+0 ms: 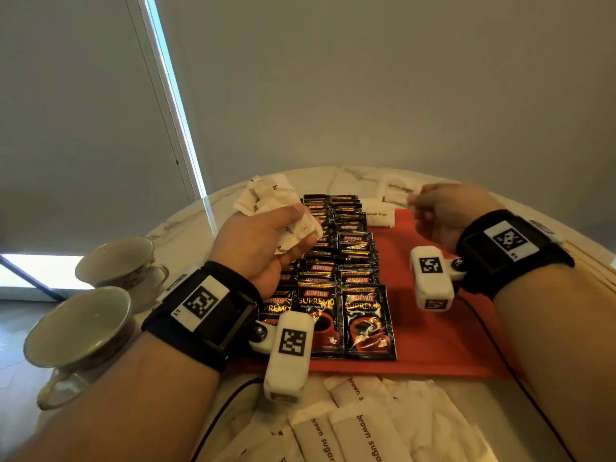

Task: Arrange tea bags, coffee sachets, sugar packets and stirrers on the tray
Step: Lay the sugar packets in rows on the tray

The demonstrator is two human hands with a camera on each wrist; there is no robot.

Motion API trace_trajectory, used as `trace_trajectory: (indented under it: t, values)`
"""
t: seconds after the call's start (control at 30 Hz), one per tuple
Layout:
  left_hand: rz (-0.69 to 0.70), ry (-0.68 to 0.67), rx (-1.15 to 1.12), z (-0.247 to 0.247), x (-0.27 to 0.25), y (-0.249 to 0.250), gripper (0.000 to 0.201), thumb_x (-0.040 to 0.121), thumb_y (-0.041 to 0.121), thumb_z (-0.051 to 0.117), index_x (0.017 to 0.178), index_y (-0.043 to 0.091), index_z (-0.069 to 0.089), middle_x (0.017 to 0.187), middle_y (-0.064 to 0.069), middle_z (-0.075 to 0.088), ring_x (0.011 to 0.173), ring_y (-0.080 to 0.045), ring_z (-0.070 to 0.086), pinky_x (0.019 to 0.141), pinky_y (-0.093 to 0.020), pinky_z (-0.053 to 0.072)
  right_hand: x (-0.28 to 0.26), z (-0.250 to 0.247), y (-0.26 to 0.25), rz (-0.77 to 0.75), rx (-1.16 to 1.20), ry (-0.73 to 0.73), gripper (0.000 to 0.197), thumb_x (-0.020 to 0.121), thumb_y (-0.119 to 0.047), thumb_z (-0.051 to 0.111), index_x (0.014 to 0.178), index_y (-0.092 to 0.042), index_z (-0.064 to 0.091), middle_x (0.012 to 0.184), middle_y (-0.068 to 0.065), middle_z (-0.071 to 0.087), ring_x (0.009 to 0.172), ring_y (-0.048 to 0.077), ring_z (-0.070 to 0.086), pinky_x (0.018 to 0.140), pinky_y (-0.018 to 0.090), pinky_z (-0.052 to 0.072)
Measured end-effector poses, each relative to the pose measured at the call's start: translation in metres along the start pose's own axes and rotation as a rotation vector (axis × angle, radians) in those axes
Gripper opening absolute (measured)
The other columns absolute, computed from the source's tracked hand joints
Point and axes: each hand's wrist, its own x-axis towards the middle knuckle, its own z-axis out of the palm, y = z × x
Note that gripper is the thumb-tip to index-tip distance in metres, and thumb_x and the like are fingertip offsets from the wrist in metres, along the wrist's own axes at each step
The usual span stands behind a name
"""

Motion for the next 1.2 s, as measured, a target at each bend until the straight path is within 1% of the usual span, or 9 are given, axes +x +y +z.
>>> trace_trajectory:
  t: [0.13,0.27,0.43,0.53,0.6,0.7,0.77,1.07,1.2]
  values:
    - [0.004,-0.008,-0.001,0.001,0.0,-0.001,0.042,0.093,0.003,0.073,0.131,0.017,0.062,0.118,-0.015,0.075,0.098,-0.031,0.077,0.054,-0.028,0.06,0.021,-0.007,0.022,0.192,-0.155,0.008,0.021,0.097,0.0,0.058,0.077,-0.007,0.06,0.058,0.004,0.056,0.05,0.013,0.051,0.042,0.022,0.045]
    - [0.009,-0.014,-0.004,0.0,0.0,-0.001,0.043,0.093,0.003,0.073,0.132,0.018,0.062,0.118,-0.014,0.075,0.095,-0.03,0.077,0.054,-0.028,0.06,0.029,-0.002,0.015,0.164,-0.299,0.013,0.006,0.09,0.002,0.066,0.085,0.0,0.069,0.069,0.01,0.064,0.058,0.018,0.057,0.057,0.029,0.047]
    - [-0.001,-0.009,-0.007,-0.001,0.001,-0.002,0.043,0.093,0.003,0.073,0.132,0.019,0.062,0.117,-0.014,0.075,0.095,-0.03,0.078,0.055,-0.029,0.061,0.032,0.006,0.009,0.193,-0.449,0.014,0.007,0.089,-0.002,0.072,0.083,-0.004,0.069,0.064,0.007,0.061,0.054,0.016,0.053,0.054,0.027,0.043]
    - [-0.005,-0.01,-0.003,-0.001,0.002,-0.003,0.044,0.093,0.003,0.074,0.132,0.019,0.063,0.117,-0.013,0.076,0.092,-0.028,0.079,0.055,-0.028,0.061,0.03,0.008,0.006,0.209,-0.506,0.023,0.014,0.09,-0.009,0.075,0.079,-0.005,0.068,0.06,0.005,0.06,0.047,0.014,0.051,0.04,0.021,0.04]
    - [-0.005,-0.013,0.004,0.0,0.001,-0.003,0.044,0.093,0.004,0.074,0.132,0.019,0.062,0.117,-0.014,0.076,0.092,-0.028,0.078,0.054,-0.028,0.061,0.03,0.009,0.005,0.19,-0.527,0.031,0.019,0.09,-0.011,0.075,0.075,-0.005,0.065,0.061,0.005,0.059,0.047,0.013,0.05,0.036,0.019,0.04]
    - [-0.008,-0.017,0.007,0.0,0.0,-0.003,0.043,0.093,0.004,0.073,0.131,0.02,0.062,0.117,-0.014,0.076,0.092,-0.028,0.078,0.055,-0.029,0.061,0.028,0.01,0.006,0.155,-0.544,0.025,0.025,0.092,-0.013,0.074,0.071,-0.005,0.063,0.061,0.005,0.057,0.05,0.013,0.048,0.045,0.021,0.041]
    - [-0.008,-0.021,0.009,0.0,-0.001,-0.003,0.041,0.093,0.004,0.073,0.129,0.02,0.063,0.116,-0.013,0.076,0.092,-0.028,0.078,0.055,-0.029,0.061,0.027,0.008,0.008,0.153,-0.517,0.02,0.027,0.093,-0.016,0.074,0.07,-0.007,0.063,0.059,0.003,0.056,0.049,0.012,0.046,0.042,0.02,0.038]
    - [-0.021,-0.022,0.019,0.002,-0.003,-0.003,0.034,0.093,0.003,0.073,0.122,0.018,0.065,0.113,-0.014,0.077,0.088,-0.026,0.079,0.055,-0.029,0.061,0.021,0.012,0.01,0.155,-0.464,-0.114,0.018,0.093,-0.023,0.071,0.092,-0.005,0.075,0.066,0.002,0.069,0.046,0.009,0.045,0.044,0.02,0.037]
    - [-0.083,-0.014,-0.013,0.002,-0.004,-0.001,0.036,0.095,-0.001,0.066,0.129,0.012,0.062,0.117,-0.02,0.074,0.094,-0.035,0.077,0.056,-0.032,0.062,0.022,0.014,0.009,0.143,-0.484,-0.109,0.017,0.095,-0.022,0.069,0.099,-0.007,0.077,0.067,-0.002,0.073,0.047,0.008,0.044,0.042,0.019,0.036]
